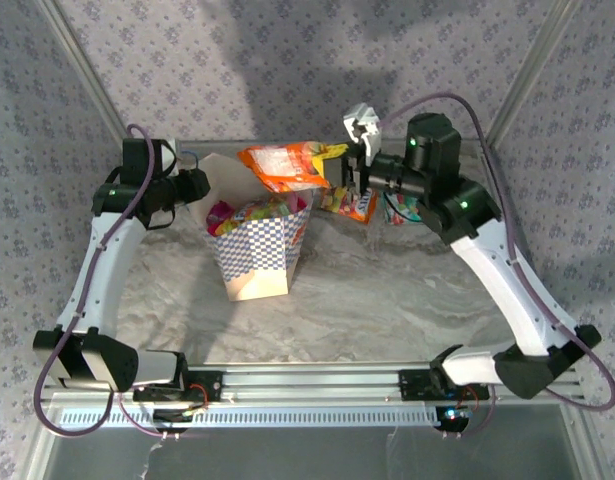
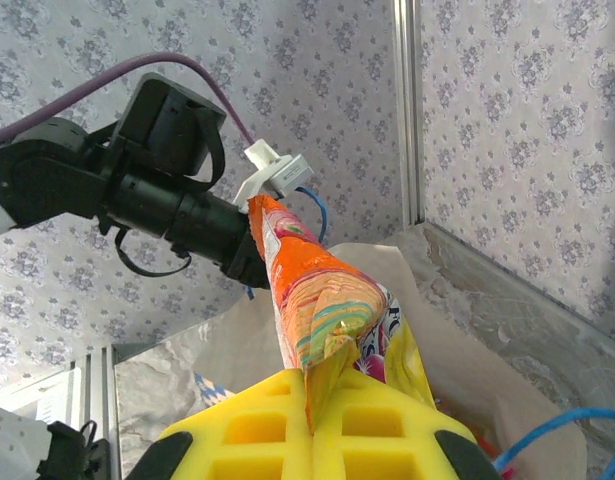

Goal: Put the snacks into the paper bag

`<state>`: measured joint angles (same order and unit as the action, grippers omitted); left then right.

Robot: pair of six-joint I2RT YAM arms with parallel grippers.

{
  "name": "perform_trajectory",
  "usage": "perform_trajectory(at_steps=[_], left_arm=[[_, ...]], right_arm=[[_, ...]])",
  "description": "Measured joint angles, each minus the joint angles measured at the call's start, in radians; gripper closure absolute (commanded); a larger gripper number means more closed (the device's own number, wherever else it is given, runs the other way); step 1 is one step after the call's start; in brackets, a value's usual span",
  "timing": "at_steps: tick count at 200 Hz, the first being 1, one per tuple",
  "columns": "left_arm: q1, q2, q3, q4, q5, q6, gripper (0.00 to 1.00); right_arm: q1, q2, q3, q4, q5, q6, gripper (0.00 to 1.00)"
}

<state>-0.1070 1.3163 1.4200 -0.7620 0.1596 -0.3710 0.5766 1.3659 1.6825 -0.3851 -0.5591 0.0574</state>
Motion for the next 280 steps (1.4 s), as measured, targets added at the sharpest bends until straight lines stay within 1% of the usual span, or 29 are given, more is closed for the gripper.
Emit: perform_trajectory(at_steps=[110, 133, 161, 180, 224, 280], left_arm=[[0.002, -0.013, -0.003, -0.002, -0.016, 0.005, 0.58], [0.009, -0.024, -0.011, -0.002, -0.016, 0.004, 0.57], [0.016, -0.034, -0.019, -0.004, -0.016, 0.004, 0.57], [0.018, -0.034, -0.022, -0.003, -0.015, 0.004, 0.58], [0.036, -0.053, -0.036, -0.005, -0.016, 0.003, 0.57], [0.048, -0.068, -0.036, -0.004, -0.015, 0.003, 0.57]], right_arm=[[0.017, 0.230, 0.190, -0.028, 0.006, 0.014, 1.00], [0.027, 0.286, 0.247, -0.074, 0.006, 0.027, 1.00], [0.051, 0.378, 0.373, -0.171, 0.006, 0.028, 1.00], [0.065, 0.415, 0.418, -0.226, 0.005, 0.028, 1.00], [0.074, 0.474, 0.475, -0.298, -0.009, 0.047, 1.00], [0.090, 0.629, 0.664, -0.398, -0.053, 0.089, 1.00]])
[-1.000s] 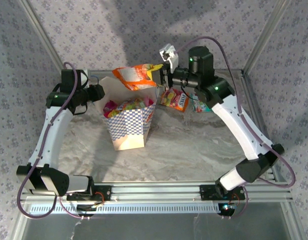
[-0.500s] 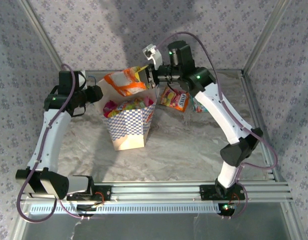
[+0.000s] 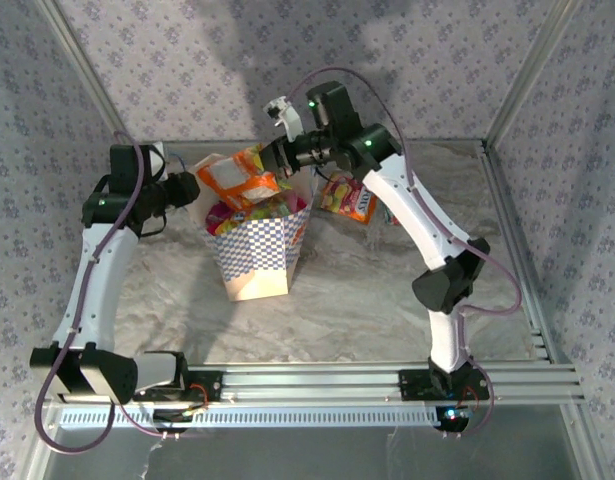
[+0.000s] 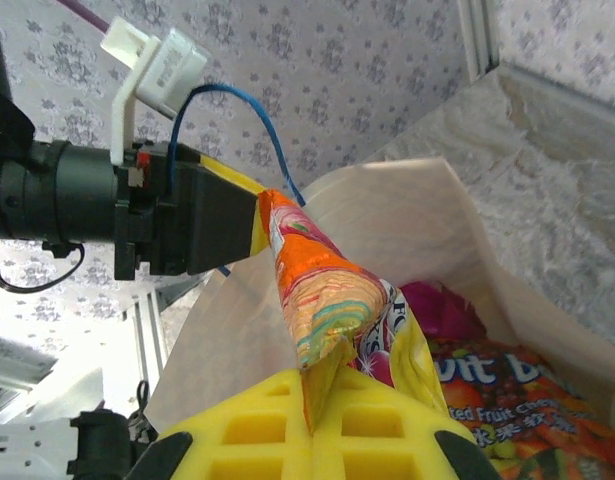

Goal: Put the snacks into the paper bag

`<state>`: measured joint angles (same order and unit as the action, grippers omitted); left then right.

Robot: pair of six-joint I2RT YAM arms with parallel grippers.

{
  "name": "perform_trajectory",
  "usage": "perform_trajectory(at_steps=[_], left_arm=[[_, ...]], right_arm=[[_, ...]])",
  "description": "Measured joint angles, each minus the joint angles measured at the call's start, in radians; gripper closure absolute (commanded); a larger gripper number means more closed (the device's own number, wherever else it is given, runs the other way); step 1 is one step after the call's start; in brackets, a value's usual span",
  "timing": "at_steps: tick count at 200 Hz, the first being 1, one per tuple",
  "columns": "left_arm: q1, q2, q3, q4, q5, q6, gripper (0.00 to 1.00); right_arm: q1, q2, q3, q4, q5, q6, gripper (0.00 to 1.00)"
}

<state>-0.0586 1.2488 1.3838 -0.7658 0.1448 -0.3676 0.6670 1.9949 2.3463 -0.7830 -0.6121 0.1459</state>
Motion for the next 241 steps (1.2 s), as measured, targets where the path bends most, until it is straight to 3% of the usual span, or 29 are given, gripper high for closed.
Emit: perform_trajectory(at_steps=[38, 54, 77, 107, 166, 241], left_arm=[[0.006, 0.000, 0.000, 0.000, 0.000, 0.000, 0.57], [0.006, 0.000, 0.000, 0.000, 0.000, 0.000, 0.57], [0.006, 0.000, 0.000, 0.000, 0.001, 0.000, 0.57], [0.006, 0.000, 0.000, 0.000, 0.008, -0.004, 0.57], [0.006, 0.000, 0.000, 0.000, 0.021, -0.011, 0.57], [0.006, 0.005, 0.000, 0.000, 0.024, -0.011, 0.58]], right_arm=[[0.005, 0.051, 0.033, -0.046, -0.038, 0.046, 0.92], [0.005, 0.071, 0.057, -0.069, -0.044, 0.074, 0.73], [0.005, 0.083, 0.076, -0.085, -0.047, 0.093, 0.61], [0.005, 0.083, 0.086, -0.107, -0.047, 0.103, 0.56], [0.005, 0.063, 0.080, -0.130, -0.021, 0.077, 0.37], [-0.027, -0.225, -0.132, -0.127, 0.122, -0.019, 0.32]])
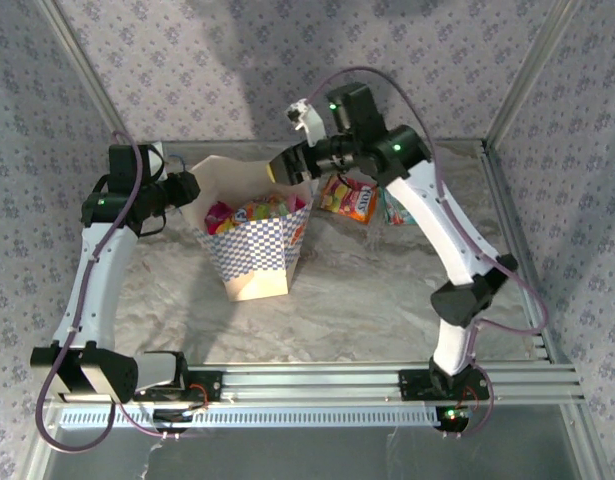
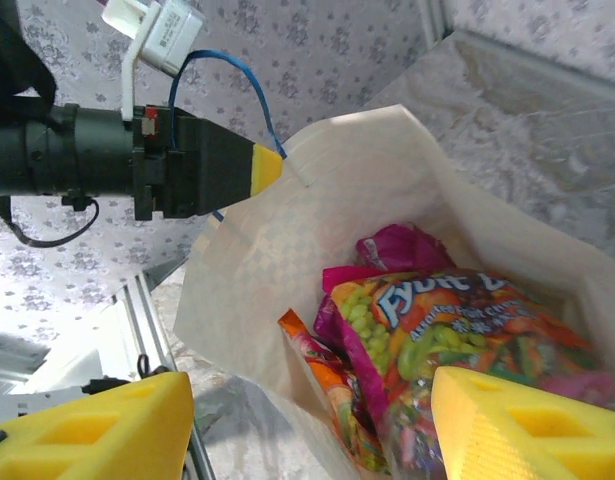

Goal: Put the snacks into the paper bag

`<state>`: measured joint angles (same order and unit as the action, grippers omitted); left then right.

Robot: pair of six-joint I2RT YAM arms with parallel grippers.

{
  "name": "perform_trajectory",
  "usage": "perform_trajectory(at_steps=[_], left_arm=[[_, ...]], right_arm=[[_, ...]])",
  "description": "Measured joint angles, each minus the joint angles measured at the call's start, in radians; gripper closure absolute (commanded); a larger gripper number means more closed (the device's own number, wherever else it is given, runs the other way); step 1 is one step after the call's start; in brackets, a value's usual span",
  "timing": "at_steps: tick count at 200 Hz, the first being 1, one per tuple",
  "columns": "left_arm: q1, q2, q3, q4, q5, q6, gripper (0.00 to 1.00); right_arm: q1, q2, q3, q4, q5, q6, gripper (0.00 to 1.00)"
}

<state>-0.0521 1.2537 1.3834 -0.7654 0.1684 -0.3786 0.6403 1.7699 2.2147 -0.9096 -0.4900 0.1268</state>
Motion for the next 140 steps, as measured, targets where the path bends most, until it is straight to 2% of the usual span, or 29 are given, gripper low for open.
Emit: perform_trajectory(at_steps=[32, 68, 140], left_arm=[[0.000, 0.002, 0.000, 0.000, 0.000, 0.000, 0.57], [0.000, 0.012, 0.001, 0.000, 0.003, 0.000, 0.57], [0.000, 0.025, 0.003, 0.000, 0.003, -0.006, 0.57]], right_arm=[[-0.048, -0.153, -0.167, 0.035, 0.070, -0.024, 0.27], [-0.163, -0.298, -0.349, 0.084, 0.123, -0.014, 0.23], [-0.352, -0.451, -0.621, 0.151, 0.174, 0.064, 0.18]])
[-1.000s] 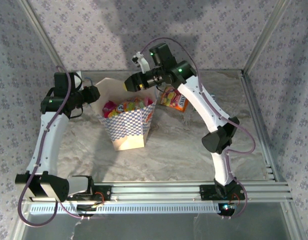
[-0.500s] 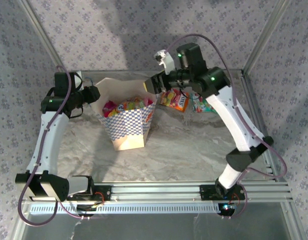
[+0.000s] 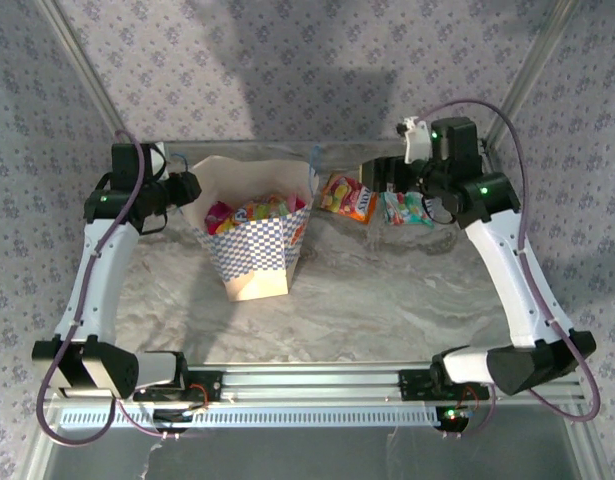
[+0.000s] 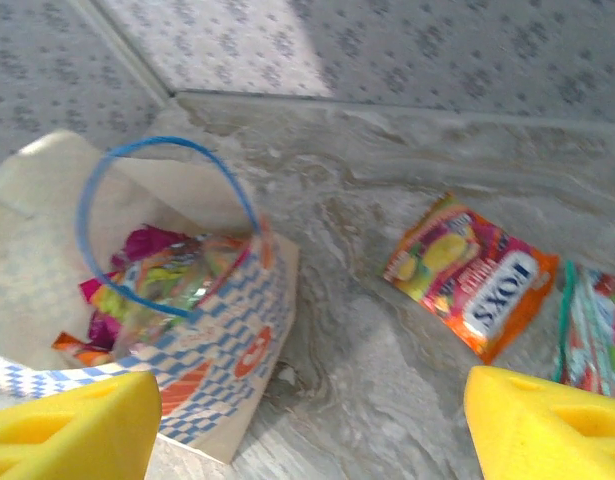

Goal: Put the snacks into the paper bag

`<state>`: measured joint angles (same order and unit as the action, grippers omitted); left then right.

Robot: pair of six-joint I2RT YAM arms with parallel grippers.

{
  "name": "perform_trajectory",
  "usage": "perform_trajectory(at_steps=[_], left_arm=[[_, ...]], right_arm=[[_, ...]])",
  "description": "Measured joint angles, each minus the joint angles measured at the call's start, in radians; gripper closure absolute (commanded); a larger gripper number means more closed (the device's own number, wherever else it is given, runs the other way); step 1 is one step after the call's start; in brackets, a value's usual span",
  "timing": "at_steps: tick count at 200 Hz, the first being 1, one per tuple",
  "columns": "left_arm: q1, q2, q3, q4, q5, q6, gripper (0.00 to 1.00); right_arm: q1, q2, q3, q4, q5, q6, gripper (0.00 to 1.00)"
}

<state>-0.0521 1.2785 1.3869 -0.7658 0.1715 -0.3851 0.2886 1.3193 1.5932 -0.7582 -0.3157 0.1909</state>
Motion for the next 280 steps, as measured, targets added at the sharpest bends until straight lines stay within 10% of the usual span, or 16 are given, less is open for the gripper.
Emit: perform_trajectory(at_steps=[175, 280], left_arm=[[0.000, 0.038, 0.024, -0.019, -0.001, -0.009, 0.57], [-0.002, 0.038, 0.024, -0.021, -0.005, -0.009, 0.57]], right_arm=[[-0.435, 0.110, -0.384, 0.140, 0.091, 0.229, 0.16], [-0.496, 0.371, -0.388, 0.247, 0.035, 0.271, 0.19]])
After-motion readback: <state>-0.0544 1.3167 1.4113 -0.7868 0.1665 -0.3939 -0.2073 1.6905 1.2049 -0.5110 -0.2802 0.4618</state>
